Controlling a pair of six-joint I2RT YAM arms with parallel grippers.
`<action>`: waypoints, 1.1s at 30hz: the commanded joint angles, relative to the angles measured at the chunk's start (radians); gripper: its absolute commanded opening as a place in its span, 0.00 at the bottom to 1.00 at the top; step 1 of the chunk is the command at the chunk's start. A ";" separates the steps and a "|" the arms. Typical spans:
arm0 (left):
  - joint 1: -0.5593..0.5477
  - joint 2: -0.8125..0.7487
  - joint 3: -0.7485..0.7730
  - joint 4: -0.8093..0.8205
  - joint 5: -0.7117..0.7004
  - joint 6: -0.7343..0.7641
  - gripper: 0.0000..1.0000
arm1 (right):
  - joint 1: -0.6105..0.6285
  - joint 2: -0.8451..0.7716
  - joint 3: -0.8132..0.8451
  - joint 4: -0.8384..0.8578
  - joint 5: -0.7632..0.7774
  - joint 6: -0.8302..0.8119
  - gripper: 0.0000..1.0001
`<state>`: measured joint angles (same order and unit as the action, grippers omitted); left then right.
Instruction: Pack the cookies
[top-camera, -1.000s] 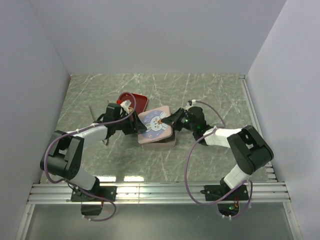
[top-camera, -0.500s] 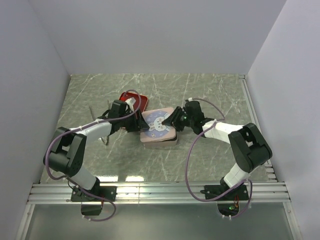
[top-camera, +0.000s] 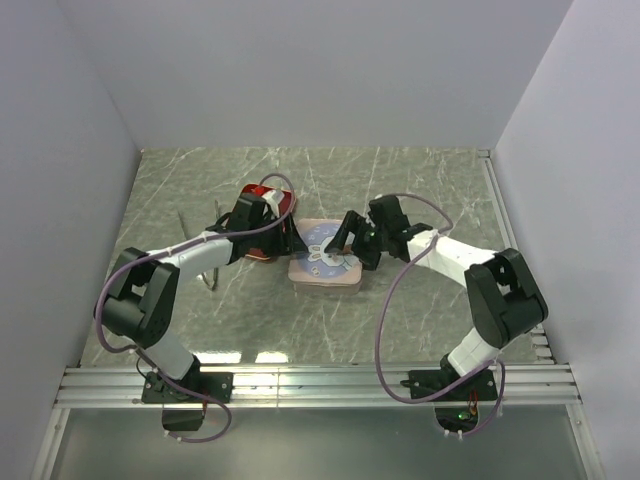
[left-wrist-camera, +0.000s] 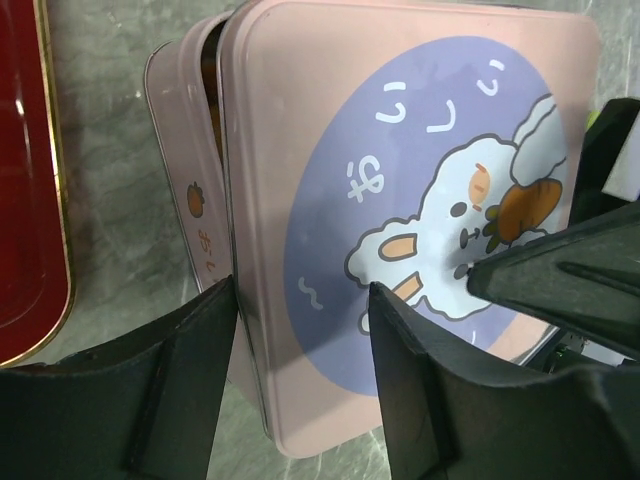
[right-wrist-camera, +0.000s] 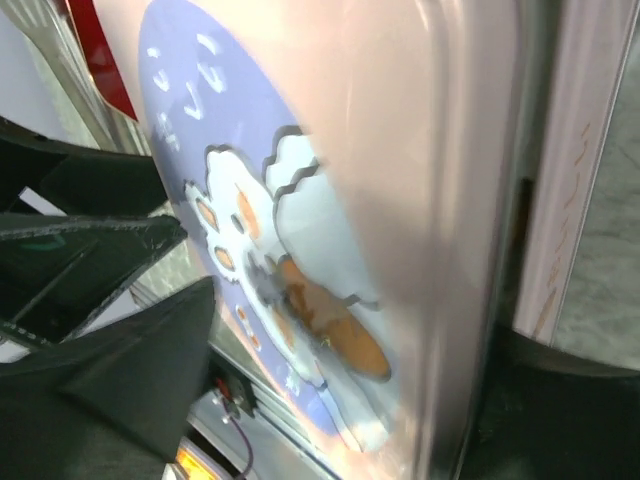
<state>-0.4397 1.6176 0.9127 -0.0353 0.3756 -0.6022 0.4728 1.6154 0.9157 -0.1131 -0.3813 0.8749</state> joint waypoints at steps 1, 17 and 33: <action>-0.014 0.005 0.051 0.038 0.014 0.012 0.60 | -0.031 -0.058 0.092 -0.175 0.039 -0.101 0.93; -0.031 0.047 0.084 -0.009 -0.017 0.007 0.57 | -0.145 -0.115 0.175 -0.507 0.147 -0.263 0.93; -0.045 0.054 0.118 -0.077 -0.050 -0.010 0.57 | -0.227 -0.296 0.052 -0.560 0.245 -0.286 0.51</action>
<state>-0.4797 1.6844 0.9878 -0.0940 0.3496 -0.6060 0.2840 1.3552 1.0325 -0.6567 -0.2016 0.5987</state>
